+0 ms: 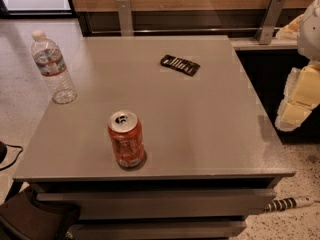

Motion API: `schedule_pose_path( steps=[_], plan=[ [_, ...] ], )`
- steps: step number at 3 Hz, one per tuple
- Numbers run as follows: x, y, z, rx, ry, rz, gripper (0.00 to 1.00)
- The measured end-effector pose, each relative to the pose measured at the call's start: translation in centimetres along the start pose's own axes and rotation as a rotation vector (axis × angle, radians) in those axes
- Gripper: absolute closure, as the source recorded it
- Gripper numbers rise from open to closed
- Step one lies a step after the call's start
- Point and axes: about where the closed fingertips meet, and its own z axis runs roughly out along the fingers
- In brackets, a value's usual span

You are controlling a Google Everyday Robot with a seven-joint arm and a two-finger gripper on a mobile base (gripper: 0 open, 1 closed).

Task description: Move rxbar chocolate near water bottle

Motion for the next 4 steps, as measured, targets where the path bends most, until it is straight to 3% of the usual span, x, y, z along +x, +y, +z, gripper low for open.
schedule_pose_path(
  steps=[1,2,3,4],
  plan=[
    [-0.3,-0.7,0.0,0.007,-0.003,0.001,0.00],
    [-2.1,-4.5,0.9,0.036,-0.102,0.064,0.00],
    [-4.7,-8.7,4.7,0.028,-0.283,0.156,0.00],
    [-7.1,-10.6,8.2,0.002,-0.528,0.251,0.00]
  ],
)
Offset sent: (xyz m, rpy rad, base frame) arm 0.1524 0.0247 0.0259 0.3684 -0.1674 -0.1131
